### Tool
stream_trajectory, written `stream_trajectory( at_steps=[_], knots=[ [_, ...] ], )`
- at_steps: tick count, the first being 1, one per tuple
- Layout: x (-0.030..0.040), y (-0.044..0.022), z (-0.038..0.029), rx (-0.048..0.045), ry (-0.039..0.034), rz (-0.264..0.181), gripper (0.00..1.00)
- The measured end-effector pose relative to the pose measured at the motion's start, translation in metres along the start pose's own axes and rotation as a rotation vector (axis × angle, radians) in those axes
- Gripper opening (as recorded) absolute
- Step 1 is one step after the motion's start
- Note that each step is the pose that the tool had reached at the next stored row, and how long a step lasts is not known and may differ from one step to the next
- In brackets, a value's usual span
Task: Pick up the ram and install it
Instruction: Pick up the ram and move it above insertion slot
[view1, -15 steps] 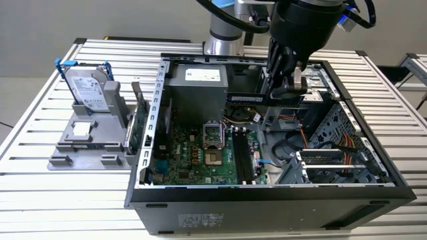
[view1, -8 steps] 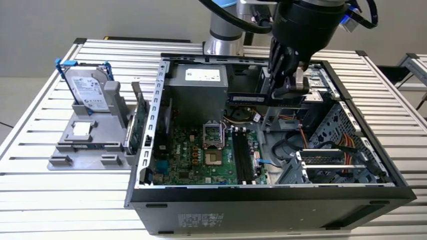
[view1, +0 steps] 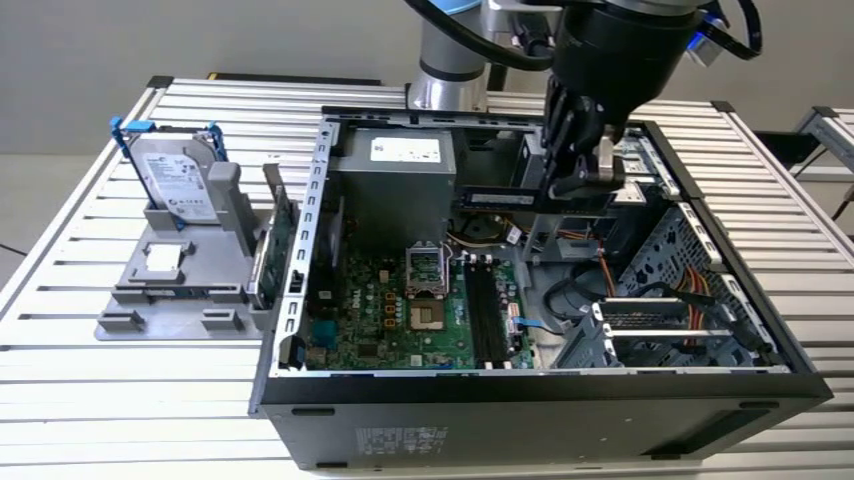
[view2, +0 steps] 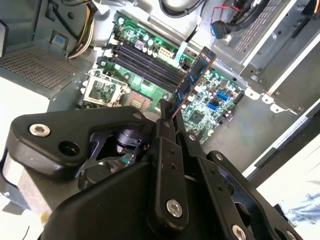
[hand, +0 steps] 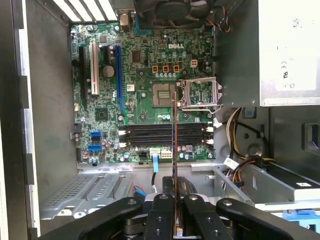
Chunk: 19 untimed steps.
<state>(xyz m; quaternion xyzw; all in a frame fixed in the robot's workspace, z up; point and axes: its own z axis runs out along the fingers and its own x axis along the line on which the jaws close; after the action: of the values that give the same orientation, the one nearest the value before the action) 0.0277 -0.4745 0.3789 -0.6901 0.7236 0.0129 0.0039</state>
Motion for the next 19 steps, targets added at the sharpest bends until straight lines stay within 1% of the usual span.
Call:
stream_trajectory(
  at_steps=[7, 11, 14, 19],
  knots=[
    [-0.0002, -0.0047, 0.0018, 0.0, 0.0002, 0.0, 0.0],
    [-0.0004, -0.0089, 0.0027, 0.0, 0.0002, 0.001, 0.0],
    [-0.0007, -0.0119, 0.0036, 0.0004, -0.0002, 0.015, 0.0],
    [-0.0032, -0.014, 0.0047, 0.0011, 0.0002, 0.045, 0.0]
  ],
)
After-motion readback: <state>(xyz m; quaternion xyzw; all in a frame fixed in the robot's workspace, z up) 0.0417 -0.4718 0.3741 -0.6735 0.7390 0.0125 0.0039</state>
